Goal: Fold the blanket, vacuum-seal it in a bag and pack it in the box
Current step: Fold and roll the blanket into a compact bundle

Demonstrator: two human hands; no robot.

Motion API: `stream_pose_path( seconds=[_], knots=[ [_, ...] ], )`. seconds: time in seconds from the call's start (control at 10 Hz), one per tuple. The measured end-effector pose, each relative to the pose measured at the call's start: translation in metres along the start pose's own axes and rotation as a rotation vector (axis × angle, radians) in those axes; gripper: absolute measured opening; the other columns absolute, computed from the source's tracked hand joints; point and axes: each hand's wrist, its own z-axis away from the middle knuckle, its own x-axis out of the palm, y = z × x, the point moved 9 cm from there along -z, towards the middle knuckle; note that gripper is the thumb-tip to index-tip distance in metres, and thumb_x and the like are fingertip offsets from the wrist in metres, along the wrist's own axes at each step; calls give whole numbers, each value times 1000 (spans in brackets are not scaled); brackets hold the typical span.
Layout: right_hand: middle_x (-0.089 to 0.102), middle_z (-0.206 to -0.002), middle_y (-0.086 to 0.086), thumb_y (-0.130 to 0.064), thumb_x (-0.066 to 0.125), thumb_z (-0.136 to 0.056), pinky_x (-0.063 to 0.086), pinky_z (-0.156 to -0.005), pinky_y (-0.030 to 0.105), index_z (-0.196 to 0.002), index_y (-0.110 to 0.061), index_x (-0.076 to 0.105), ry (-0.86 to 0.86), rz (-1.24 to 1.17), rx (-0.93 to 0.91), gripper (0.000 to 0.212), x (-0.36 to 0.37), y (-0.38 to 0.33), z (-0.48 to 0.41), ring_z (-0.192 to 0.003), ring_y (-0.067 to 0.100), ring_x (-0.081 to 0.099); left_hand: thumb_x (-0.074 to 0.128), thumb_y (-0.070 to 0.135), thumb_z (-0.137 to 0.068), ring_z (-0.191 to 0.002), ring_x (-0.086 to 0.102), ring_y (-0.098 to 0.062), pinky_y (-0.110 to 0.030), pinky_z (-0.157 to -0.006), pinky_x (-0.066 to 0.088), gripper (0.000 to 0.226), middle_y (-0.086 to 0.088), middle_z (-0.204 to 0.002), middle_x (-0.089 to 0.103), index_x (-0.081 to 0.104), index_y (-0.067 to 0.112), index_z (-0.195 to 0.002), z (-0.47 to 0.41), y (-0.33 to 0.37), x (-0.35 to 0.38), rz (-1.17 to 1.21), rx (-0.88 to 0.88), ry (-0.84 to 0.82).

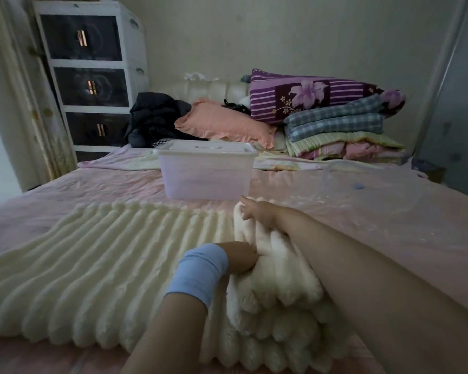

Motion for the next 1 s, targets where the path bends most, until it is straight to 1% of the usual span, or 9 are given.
stream_pose_path(
  seconds=[0.1,0.2,0.3,0.4,0.5,0.6,0.7,0.8,1.0],
  knots=[
    [52,-143,12,-1,45,-94,48,-78,30,-153,-23,39,80,-211,-95,63,-15,-2,8,-118,26,57,22,24,-107,-141,28,-34,-40,-116,21,48,-20,-154,30,33,-1,-146,2,-7,0,59,-42,-21],
    [59,-138,6,-3,50,-91,45,-86,24,-137,-15,60,392,-31,-102,48,-55,2,40,-126,24,56,22,27,-107,-142,29,-26,-35,-113,21,48,-12,-157,25,27,6,-150,8,-2,-1,55,-65,-55],
    [62,-118,11,-16,47,-96,45,-86,32,-125,-5,61,350,372,90,34,-44,15,76,-108,30,59,26,23,-106,-117,48,-25,-35,-102,35,43,-16,-140,47,46,2,-138,16,-2,-13,0,-118,-37],
    [40,-148,7,-33,45,-79,36,-108,48,-141,-11,44,156,460,206,65,-1,35,88,-136,34,37,35,17,-101,-103,53,-29,-35,-87,41,32,-14,-108,58,57,1,-116,16,5,-41,-80,-142,133],
    [23,-161,6,-41,37,-77,22,-116,60,-150,-16,36,131,486,151,77,9,42,81,-149,34,18,33,19,-100,-134,39,-30,-37,-109,33,42,-15,-145,42,45,5,-139,9,17,-50,20,-24,394],
    [53,-135,14,-27,41,-87,41,-106,47,-121,-11,59,200,151,80,41,1,42,95,-126,35,47,26,21,-105,-148,14,-25,-35,-119,11,49,-12,-160,15,21,6,-152,-2,20,-5,111,69,310],
    [65,-129,4,-6,52,-89,48,-100,39,-119,-14,69,401,-217,-24,35,-23,53,131,-117,25,61,22,29,-106,-149,6,-23,-34,-120,7,52,-3,-162,1,11,13,-155,1,7,10,184,32,294],
    [64,-127,-1,-37,58,-83,48,-96,39,-127,-20,62,527,-214,77,47,-32,86,164,-116,24,61,25,42,-103,-144,24,-27,-36,-114,22,55,-6,-161,16,18,24,-154,12,-2,6,233,-59,323],
    [76,-107,6,-41,78,-70,57,-93,51,-119,-21,67,340,-856,62,54,4,115,177,-97,28,74,28,47,-103,-134,41,-30,-34,-106,34,57,-11,-151,39,20,23,-154,37,23,7,253,-82,331]
  ],
)
